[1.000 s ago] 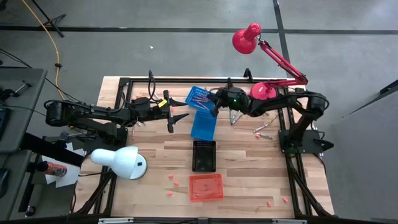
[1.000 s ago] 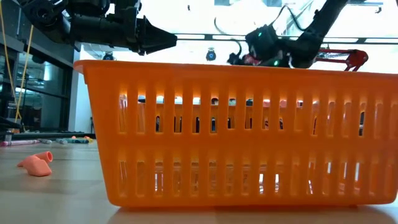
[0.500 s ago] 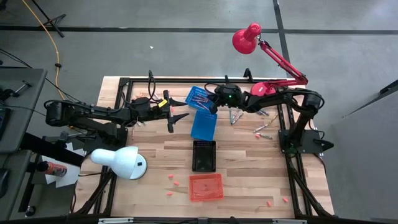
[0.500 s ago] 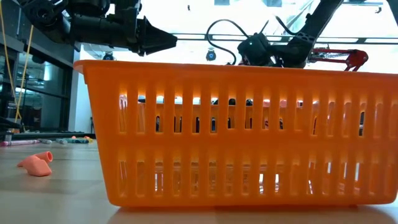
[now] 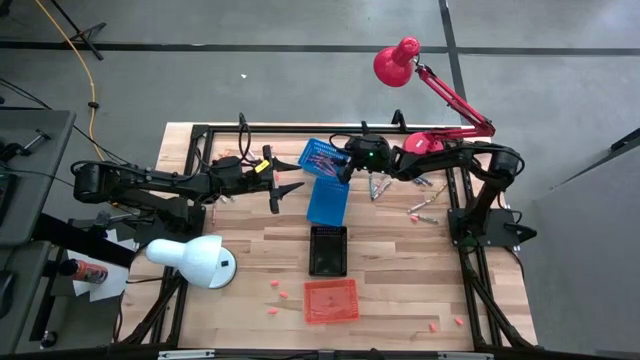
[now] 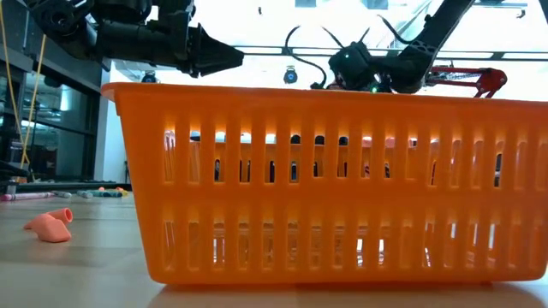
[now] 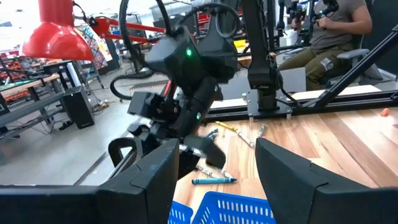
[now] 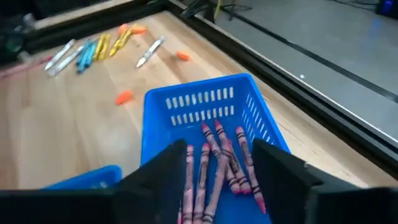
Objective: Sort crayons
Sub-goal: Put the pink crayon into the top blue bin
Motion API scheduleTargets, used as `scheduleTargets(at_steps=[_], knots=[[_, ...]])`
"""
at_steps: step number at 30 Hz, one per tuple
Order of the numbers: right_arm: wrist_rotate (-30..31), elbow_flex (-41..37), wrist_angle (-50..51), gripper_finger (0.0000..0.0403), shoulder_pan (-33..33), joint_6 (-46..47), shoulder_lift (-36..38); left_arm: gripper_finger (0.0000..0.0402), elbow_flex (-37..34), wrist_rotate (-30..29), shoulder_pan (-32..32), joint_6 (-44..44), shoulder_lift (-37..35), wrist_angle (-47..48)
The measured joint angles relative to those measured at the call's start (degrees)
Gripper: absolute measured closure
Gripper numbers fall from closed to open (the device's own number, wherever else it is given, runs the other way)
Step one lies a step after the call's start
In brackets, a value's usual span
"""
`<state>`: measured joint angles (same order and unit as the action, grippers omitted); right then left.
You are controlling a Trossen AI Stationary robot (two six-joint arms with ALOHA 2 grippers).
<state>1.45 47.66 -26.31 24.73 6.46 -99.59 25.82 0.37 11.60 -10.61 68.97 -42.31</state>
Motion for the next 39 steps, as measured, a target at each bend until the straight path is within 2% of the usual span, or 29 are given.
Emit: scheduleTargets(at_steps=[5, 10, 13, 17, 21, 22, 24, 26, 27, 29, 35, 37, 39], knots=[[-5.3, 0.0, 5.7, 0.0175, -0.2, -5.4, 7.6, 0.02, 0.0, 0.0, 0.0, 0.0, 0.0, 2.1], [-5.9, -4.6, 8.8, 0.0175, -2.0, -9.2, 16.8, 0.02, 0.0, 0.0, 0.0, 0.0, 0.0, 5.0], [-4.4, -10.9, 5.3, 0.0183, -3.5, -8.5, 21.4, 0.02, 0.0, 0.0, -0.2, 0.1, 0.0, 7.2], [-2.8, -19.3, -4.9, 0.0193, -6.1, -6.3, 25.4, 0.02, 0.0, 0.1, -0.4, 0.9, 0.0, 7.6], [-2.8, -22.9, -12.2, 0.0196, -7.9, -5.4, 26.2, 0.02, 0.0, 0.0, -0.4, 1.2, 0.0, 5.8], [-2.8, -23.0, -12.7, 0.0197, -8.2, -5.4, 26.2, 0.02, 0.0, -1.0, -0.4, 2.1, 0.0, 5.8], [-2.8, -23.0, -12.9, 0.0197, -8.5, -5.1, 26.2, 0.02, 1.6, -7.5, -0.4, 6.1, 0.0, 9.0], [-2.8, -23.0, -13.0, 0.0197, -8.8, -5.1, 26.2, 0.0204, 6.9, -15.1, 0.3, 10.0, 0.0, 19.0], [-2.8, -23.0, -13.3, 0.0197, -8.8, -5.4, 26.2, 0.0206, 10.6, -16.8, 1.0, 10.4, 0.0, 26.8], [-2.8, -23.0, -13.6, 0.0197, -8.8, -5.1, 26.2, 0.0212, 19.6, -18.4, 2.3, 11.0, 0.7, 45.2], [-2.8, -23.0, -13.3, 0.0197, -8.8, -4.9, 26.2, 0.023, 48.0, -22.2, 5.2, 22.3, 11.1, 93.7], [-2.8, -23.0, -13.4, 0.0197, -8.8, -4.0, 26.2, 0.0235, 53.7, -22.6, 6.4, 26.3, 14.2, 106.9], [-2.7, -23.0, -13.0, 0.0197, -8.8, -3.2, 26.2, 0.0238, 55.8, -22.5, 7.4, 29.2, 16.6, 114.4]])
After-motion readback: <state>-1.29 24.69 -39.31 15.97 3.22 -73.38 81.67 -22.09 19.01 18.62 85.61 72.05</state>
